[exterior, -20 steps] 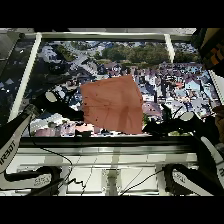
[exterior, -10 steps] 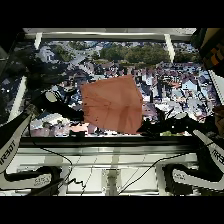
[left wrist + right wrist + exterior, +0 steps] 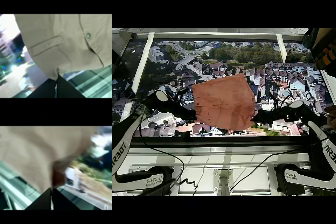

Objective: Fold the clothes and pants, and hang the long-sleeved shirts on hangers.

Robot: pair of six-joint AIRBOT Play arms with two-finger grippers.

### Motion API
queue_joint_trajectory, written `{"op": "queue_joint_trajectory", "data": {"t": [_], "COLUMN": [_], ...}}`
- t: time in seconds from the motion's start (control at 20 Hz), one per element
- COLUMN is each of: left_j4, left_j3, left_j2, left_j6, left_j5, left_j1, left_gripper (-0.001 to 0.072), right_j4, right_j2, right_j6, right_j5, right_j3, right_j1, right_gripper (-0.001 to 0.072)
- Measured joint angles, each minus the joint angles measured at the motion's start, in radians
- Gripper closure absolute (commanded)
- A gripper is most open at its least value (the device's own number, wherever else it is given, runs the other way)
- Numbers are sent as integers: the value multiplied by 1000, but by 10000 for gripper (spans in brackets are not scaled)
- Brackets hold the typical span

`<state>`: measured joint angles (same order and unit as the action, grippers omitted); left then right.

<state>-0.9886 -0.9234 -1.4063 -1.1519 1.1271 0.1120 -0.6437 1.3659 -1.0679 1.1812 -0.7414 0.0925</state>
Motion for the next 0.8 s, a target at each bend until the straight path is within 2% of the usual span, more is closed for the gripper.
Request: {"op": "queue_joint_trajectory", "data": {"t": [0.2,0.45,0.6,0.8], "left_j4": [1,1,2,14], "left_j3": [-70,-238,-326,-371], "left_j2": [110,330,490,722], "left_j6": [20,78,98,108], "left_j5": [45,40,-54,-261], "left_j1": [-2,-2,-2,-2], "left_gripper": [692,692,692,691], "right_j4": [19,35,42,45], "right_j2": [-53,-223,-349,-513], "right_j6": [22,29,14,-51], "right_j5": [75,82,48,22], "right_j3": [-166,-400,-530,-666], "right_j1": [-22,-43,-47,-49], "right_gripper": [706,706,706,706]}}
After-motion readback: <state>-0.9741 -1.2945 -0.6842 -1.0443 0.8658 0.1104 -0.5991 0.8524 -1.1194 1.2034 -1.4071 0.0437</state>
